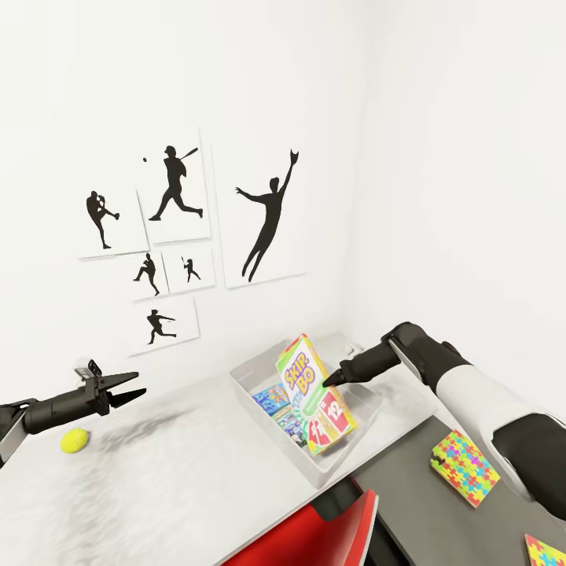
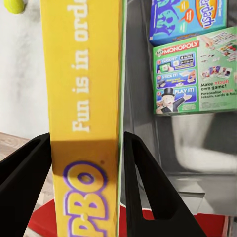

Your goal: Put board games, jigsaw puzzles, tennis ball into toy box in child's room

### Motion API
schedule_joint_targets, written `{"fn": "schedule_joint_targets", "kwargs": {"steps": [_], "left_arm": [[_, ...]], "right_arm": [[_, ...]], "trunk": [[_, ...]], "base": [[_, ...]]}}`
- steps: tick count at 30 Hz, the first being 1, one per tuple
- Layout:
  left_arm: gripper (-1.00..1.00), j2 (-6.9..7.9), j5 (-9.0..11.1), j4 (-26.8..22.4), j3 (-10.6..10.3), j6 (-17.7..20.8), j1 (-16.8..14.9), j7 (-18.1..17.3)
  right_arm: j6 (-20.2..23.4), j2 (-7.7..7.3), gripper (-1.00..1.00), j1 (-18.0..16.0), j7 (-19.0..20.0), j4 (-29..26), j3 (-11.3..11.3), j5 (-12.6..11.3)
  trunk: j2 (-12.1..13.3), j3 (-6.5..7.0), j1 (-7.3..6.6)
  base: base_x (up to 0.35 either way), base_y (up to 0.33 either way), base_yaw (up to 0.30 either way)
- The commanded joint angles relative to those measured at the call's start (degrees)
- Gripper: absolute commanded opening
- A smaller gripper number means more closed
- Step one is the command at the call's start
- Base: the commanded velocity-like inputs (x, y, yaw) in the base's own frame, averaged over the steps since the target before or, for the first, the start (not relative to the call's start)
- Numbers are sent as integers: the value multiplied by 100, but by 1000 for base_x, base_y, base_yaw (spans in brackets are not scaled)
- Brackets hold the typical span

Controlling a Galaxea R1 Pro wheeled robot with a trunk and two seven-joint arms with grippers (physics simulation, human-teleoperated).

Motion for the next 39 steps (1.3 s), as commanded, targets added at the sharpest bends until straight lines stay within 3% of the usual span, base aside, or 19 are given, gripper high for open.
{"fn": "schedule_joint_targets", "kwargs": {"steps": [1,19,20,28,35,39], "left_arm": [[100,0,-2,-1,0,61,-1,-21],[100,0,-2,-1,0,61,-1,-21],[100,0,-2,-1,-2,61,-1,-21],[100,0,-2,-1,-7,61,-1,-21],[100,0,-2,-1,-2,61,-1,-21],[100,0,-2,-1,-2,61,-1,-21]], "right_arm": [[40,-7,-100,-6,-10,-7,42,-64],[38,-7,-100,-7,-20,-7,43,-64],[39,-10,100,-6,-22,-7,43,-64],[32,-20,100,-8,-55,-1,43,-69],[33,-17,100,-10,-61,-1,36,223],[32,-16,100,-10,-61,-1,35,271]], "trunk": [[-5,-3,2],[-5,-3,2],[-5,-3,2],[-5,-3,2],[-5,-3,2],[-5,-3,2]], "base": [[0,0,0],[0,0,0],[0,0,0],[0,0,0],[0,0,0],[0,0,0]]}}
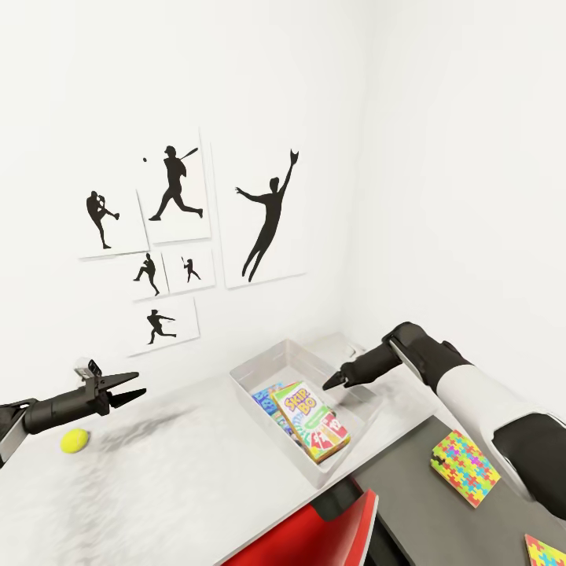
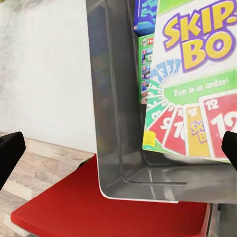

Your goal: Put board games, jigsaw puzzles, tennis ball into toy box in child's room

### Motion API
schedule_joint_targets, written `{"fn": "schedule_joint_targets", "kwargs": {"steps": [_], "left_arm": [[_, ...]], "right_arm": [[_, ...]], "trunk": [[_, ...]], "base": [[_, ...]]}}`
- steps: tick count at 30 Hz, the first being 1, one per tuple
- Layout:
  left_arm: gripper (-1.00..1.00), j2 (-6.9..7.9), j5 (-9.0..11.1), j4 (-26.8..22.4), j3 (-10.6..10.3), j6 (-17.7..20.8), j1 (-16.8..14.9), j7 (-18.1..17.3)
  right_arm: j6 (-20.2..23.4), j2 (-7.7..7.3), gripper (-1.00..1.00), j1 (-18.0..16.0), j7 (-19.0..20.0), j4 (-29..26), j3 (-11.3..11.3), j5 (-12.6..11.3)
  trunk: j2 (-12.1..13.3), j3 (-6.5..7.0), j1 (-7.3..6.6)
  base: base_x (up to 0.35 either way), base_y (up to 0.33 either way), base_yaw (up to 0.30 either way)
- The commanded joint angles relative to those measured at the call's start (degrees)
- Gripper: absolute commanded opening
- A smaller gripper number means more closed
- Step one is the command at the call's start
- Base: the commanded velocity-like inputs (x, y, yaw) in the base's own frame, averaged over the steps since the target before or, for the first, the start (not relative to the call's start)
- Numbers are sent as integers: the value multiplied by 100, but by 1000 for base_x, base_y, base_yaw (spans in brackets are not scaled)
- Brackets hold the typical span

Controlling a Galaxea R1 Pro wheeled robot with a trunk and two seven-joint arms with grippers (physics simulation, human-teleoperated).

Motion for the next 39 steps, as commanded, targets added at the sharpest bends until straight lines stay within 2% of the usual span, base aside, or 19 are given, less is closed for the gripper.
{"fn": "schedule_joint_targets", "kwargs": {"steps": [1,10,15,17,23,30,35,39], "left_arm": [[100,0,-2,-1,0,61,-1,-21],[100,7,-2,-1,1,61,-1,-21],[100,7,-2,-1,1,61,-1,-21],[100,6,-2,-1,1,61,-1,-21],[100,5,-2,-1,1,61,-1,-21],[100,1,-2,-1,1,61,-1,-21],[100,1,-2,-1,1,61,-1,-21],[100,1,-2,-1,1,61,-1,-21]], "right_arm": [[35,-9,100,-4,-7,-6,35,-41],[37,-79,100,-4,39,-122,-14,-31],[32,-111,100,2,48,-416,-109,-81],[29,-134,100,9,39,-503,-284,-95],[14,-196,100,48,-14,-560,-1151,-83],[12,-256,100,72,-68,-578,-1853,-98],[3,-267,100,134,-76,-592,-2138,-108],[1,-271,100,159,-75,-594,-2206,-115]], "trunk": [[-5,-3,2],[-5,-3,2],[-5,-3,2],[-5,-3,2],[-5,-3,2],[-5,-3,2],[-5,-3,2],[-5,-3,2]], "base": [[0,0,0],[0,0,0],[0,10,0],[0,130,0],[0,104,0],[-10,24,0],[-92,129,0],[-50,63,0]]}}
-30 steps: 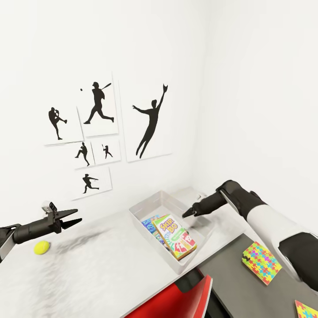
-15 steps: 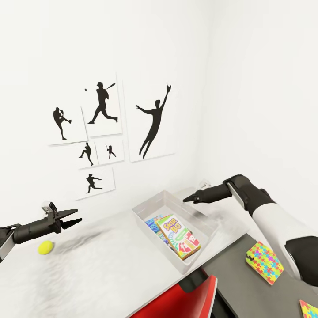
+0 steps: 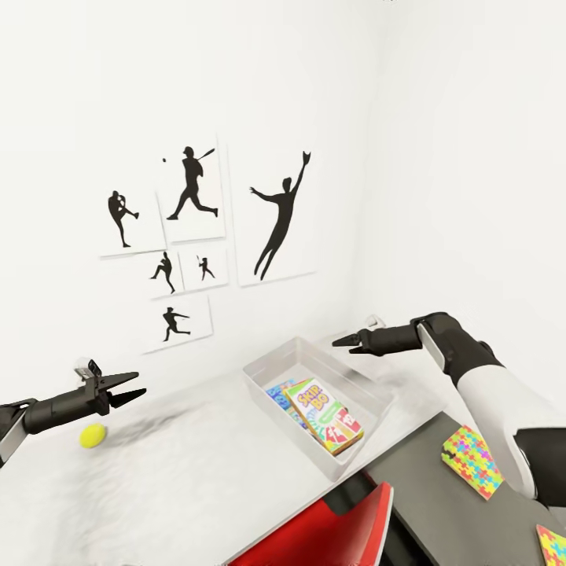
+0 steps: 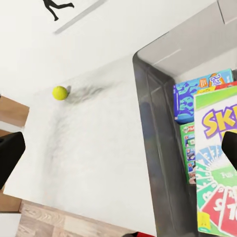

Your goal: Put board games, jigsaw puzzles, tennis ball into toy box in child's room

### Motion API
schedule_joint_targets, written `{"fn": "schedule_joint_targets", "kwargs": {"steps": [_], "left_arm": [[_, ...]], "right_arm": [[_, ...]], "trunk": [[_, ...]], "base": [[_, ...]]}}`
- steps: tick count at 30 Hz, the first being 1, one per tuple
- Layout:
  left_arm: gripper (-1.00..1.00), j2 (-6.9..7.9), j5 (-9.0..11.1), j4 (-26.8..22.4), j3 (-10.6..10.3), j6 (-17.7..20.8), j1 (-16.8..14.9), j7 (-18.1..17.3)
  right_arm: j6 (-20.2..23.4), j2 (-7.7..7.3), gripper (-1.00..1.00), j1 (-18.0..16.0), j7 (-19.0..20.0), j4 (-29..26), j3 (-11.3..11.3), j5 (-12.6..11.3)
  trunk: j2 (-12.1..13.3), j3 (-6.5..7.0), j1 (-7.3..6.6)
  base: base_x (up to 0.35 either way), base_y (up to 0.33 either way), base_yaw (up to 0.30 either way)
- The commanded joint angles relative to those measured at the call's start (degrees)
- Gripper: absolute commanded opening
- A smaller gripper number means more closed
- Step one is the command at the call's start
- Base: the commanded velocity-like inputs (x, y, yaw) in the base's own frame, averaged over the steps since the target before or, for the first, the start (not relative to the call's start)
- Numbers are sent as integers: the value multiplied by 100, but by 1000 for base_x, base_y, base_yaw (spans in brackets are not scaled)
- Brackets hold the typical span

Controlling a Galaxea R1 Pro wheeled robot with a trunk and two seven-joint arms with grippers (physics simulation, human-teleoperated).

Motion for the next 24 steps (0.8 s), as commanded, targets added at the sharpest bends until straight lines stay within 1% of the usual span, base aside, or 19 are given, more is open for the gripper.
{"fn": "schedule_joint_targets", "kwargs": {"steps": [1,4,7,13,17,20,24], "left_arm": [[100,1,-2,0,0,61,-1,-21],[100,1,-2,0,0,61,-1,-21],[100,3,-2,0,0,61,-1,-21],[100,3,-2,0,0,61,-1,-21],[100,2,-2,0,0,61,-1,-21],[100,4,-2,0,0,61,-1,-21],[100,8,-2,0,0,61,-1,-21]], "right_arm": [[36,-9,100,0,-13,-3,28,-55],[36,-7,100,6,-15,-3,-49,-57],[35,8,100,14,-16,-4,-222,-58],[26,-1,100,39,-16,-2,-393,-58],[-134,-6,100,50,-18,12,-451,-58],[-330,-6,100,53,-24,34,-468,-58],[-464,-6,100,54,-136,100,-477,-64]], "trunk": [[-5,-3,2],[-5,-3,2],[-5,0,2],[-5,30,2],[-5,47,2],[-5,52,2],[-5,54,2]], "base": [[-28,29,0],[-62,17,-1],[-129,6,-48],[-65,2,-144],[-84,0,-124],[-156,0,-44],[-129,0,-14]]}}
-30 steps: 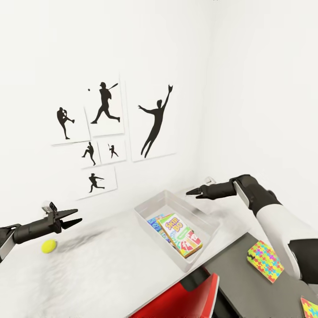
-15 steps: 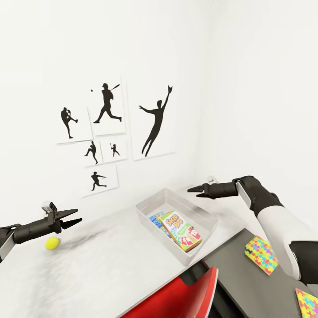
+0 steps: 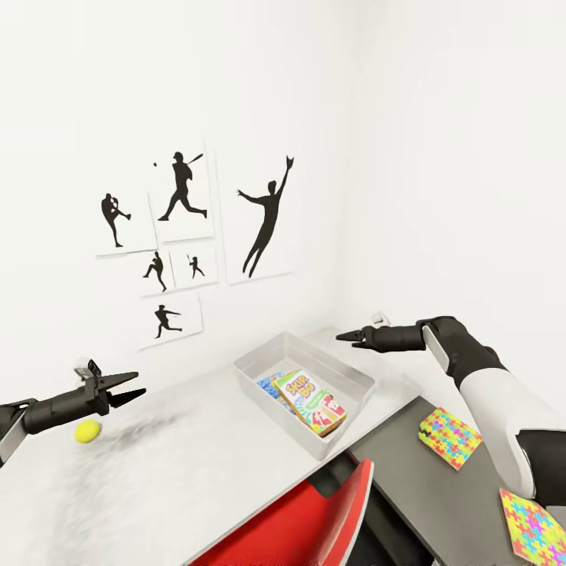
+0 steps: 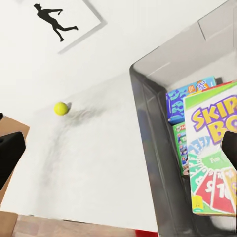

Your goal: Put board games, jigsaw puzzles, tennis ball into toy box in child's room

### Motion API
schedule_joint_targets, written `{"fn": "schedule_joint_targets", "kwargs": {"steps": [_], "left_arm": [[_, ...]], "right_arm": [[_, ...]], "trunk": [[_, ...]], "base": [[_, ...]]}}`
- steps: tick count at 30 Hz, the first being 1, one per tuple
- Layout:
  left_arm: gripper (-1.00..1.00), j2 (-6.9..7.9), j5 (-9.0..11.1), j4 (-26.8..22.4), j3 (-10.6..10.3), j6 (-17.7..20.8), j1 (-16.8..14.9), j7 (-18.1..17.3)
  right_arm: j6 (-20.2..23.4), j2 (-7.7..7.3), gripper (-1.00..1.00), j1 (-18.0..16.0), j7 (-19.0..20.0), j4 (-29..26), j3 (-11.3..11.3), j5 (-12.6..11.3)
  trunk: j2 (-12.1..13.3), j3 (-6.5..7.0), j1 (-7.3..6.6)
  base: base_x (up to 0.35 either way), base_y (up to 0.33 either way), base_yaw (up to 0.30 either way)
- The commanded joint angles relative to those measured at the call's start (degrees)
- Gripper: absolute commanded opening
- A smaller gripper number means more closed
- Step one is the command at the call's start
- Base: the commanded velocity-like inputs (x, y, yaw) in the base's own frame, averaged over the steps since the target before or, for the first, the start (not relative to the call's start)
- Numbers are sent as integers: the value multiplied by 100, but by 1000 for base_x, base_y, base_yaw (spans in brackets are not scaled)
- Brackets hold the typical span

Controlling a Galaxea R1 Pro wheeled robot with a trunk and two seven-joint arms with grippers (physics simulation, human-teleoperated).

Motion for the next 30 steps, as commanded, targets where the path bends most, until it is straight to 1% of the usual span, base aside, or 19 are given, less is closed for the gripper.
{"fn": "schedule_joint_targets", "kwargs": {"steps": [1,8,19,30], "left_arm": [[100,1,-4,-1,1,61,0,-21],[100,2,-4,-1,1,61,0,-21],[100,2,-4,-1,1,61,0,-21],[100,2,-4,-1,1,61,0,-21]], "right_arm": [[25,-7,100,-2,-36,7,35,-58],[-19,0,100,-1,-110,39,33,-74],[-39,10,100,-4,-120,44,33,-76],[-45,26,100,-10,-127,44,33,-77]], "trunk": [[-5,-3,1],[-5,-2,1],[-5,1,1],[-5,41,1]], "base": [[-72,0,-7],[-42,4,-2],[-83,72,-7],[-6,6,-111]]}}
